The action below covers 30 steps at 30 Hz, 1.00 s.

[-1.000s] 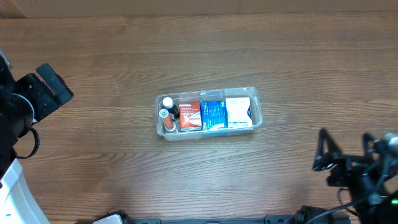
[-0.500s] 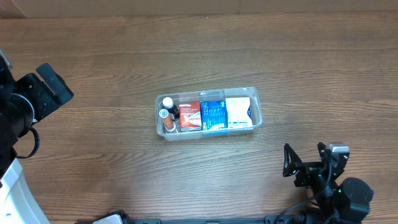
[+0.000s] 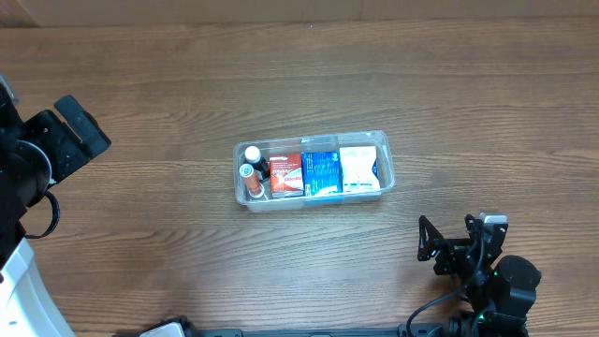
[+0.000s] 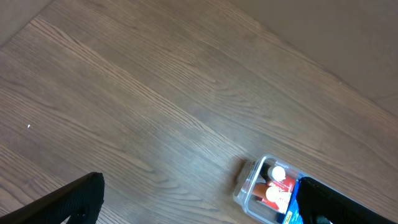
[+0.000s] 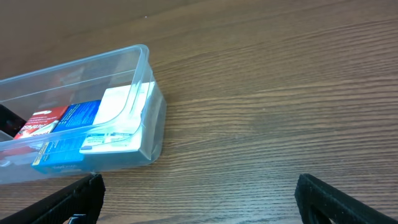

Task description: Pack container

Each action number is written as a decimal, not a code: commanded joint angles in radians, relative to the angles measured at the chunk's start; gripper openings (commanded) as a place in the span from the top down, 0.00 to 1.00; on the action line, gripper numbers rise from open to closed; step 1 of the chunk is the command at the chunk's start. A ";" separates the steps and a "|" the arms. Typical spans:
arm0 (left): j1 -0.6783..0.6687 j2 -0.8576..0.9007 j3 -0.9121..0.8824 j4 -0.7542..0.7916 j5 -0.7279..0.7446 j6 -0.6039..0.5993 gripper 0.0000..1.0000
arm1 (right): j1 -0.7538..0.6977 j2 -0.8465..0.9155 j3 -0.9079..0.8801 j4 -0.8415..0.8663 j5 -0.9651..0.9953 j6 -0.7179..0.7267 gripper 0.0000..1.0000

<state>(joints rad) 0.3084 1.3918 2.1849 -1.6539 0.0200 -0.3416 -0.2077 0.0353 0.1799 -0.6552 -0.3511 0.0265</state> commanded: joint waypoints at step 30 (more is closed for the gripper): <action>-0.123 -0.264 -0.286 0.213 -0.017 0.076 0.00 | 0.006 -0.012 -0.014 0.004 -0.002 0.003 0.00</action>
<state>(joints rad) 0.2443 1.2446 2.0262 -1.5803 -0.0067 -0.3370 -0.2077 0.0353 0.1799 -0.6540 -0.3511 0.0265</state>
